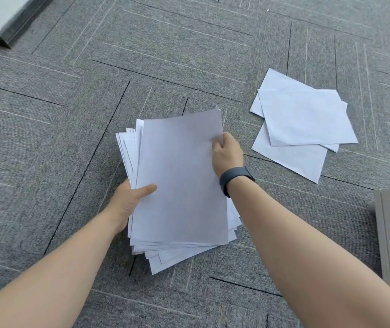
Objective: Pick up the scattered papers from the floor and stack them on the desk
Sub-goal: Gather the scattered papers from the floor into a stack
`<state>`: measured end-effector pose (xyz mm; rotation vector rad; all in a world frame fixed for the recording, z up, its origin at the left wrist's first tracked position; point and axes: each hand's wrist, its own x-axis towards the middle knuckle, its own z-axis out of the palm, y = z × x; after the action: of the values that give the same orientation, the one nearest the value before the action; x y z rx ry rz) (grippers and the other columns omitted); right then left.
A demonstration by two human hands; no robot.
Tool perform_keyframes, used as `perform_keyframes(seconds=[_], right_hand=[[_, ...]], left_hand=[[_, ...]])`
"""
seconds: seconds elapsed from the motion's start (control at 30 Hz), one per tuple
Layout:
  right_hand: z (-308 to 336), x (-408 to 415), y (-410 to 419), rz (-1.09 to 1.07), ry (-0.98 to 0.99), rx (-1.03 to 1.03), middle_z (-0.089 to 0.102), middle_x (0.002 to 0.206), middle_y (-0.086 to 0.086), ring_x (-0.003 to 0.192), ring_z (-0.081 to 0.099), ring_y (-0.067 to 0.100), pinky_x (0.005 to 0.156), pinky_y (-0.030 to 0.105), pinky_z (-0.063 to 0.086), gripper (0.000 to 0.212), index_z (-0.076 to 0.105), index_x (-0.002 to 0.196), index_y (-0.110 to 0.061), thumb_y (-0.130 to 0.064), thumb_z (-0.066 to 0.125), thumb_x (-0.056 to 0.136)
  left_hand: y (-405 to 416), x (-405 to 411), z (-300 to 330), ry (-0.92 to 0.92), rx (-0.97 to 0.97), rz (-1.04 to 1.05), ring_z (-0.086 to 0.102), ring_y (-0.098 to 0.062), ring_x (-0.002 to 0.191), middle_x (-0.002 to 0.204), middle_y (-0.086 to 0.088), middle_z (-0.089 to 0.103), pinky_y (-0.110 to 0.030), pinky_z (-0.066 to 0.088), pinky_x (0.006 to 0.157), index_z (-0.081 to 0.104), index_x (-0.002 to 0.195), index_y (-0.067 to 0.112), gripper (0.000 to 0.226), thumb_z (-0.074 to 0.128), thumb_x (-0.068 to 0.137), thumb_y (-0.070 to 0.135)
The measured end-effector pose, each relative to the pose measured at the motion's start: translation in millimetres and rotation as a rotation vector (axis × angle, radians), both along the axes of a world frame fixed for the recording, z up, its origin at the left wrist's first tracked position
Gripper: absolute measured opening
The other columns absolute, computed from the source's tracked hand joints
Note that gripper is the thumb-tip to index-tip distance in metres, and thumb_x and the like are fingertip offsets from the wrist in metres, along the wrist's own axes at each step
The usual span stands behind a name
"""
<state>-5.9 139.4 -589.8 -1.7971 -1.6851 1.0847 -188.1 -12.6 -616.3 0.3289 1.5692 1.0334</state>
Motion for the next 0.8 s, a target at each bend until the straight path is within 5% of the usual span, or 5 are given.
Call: perform_keyframes(seconds=[0.1,0.17,0.4,0.6,0.8], right_hand=[[-11.5,3.9,1.9,0.028,-0.006,-0.083,0.053,0.073,-0.004,0.073,0.049,0.022,0.067,0.029,0.035,0.022,0.046,0.074,-0.02,-0.022,0.044,0.095],[-17.6,16.4,10.6,-0.002,-0.071,-0.103,0.063,0.094,0.0,0.087,0.056,0.021,0.075,0.029,0.041,0.015,0.059,0.098,-0.02,-0.028,0.046,0.094],[-16.5,96.2,75.0,-0.044,-0.575,-0.003,0.049,0.127,0.009,0.12,0.045,0.03,0.089,0.043,0.043,0.035,0.048,0.127,-0.021,-0.019,0.043,0.093],[-23.2,116.0,104.8,0.056,-0.861,-0.051,0.043,0.129,0.013,0.123,0.038,0.033,0.081,0.044,0.043,0.04,0.042,0.129,-0.012,-0.024,0.046,0.091],[-34.7,108.3,122.7,0.067,-0.969,-0.025,0.048,0.123,0.013,0.115,0.046,0.035,0.077,0.041,0.041,0.041,0.044,0.123,-0.008,-0.029,0.049,0.088]], left_hand=[[3.4,3.1,-8.4,0.005,-0.018,0.03,0.067,-0.029,0.086,0.113,-0.02,0.069,-0.041,0.055,0.081,0.062,0.1,0.015,0.03,0.067,0.08,-0.007],[6.8,3.1,-10.7,-0.002,-0.022,0.043,0.066,-0.033,0.089,0.112,-0.021,0.068,-0.049,0.054,0.085,0.063,0.101,0.014,0.03,0.064,0.081,-0.009],[35.2,4.3,-13.4,-0.088,-0.009,0.052,0.073,-0.025,0.073,0.092,-0.009,0.075,-0.042,0.06,0.07,0.068,0.102,0.012,0.027,0.061,0.083,-0.005],[87.6,23.8,-20.1,-0.061,-0.042,0.04,0.067,-0.034,0.09,0.104,-0.017,0.07,-0.046,0.055,0.081,0.064,0.116,0.004,0.035,0.063,0.083,-0.005],[114.8,33.4,-26.6,0.01,-0.104,0.036,0.067,-0.03,0.082,0.095,-0.013,0.07,-0.042,0.056,0.08,0.066,0.106,0.004,0.028,0.066,0.08,-0.006]])
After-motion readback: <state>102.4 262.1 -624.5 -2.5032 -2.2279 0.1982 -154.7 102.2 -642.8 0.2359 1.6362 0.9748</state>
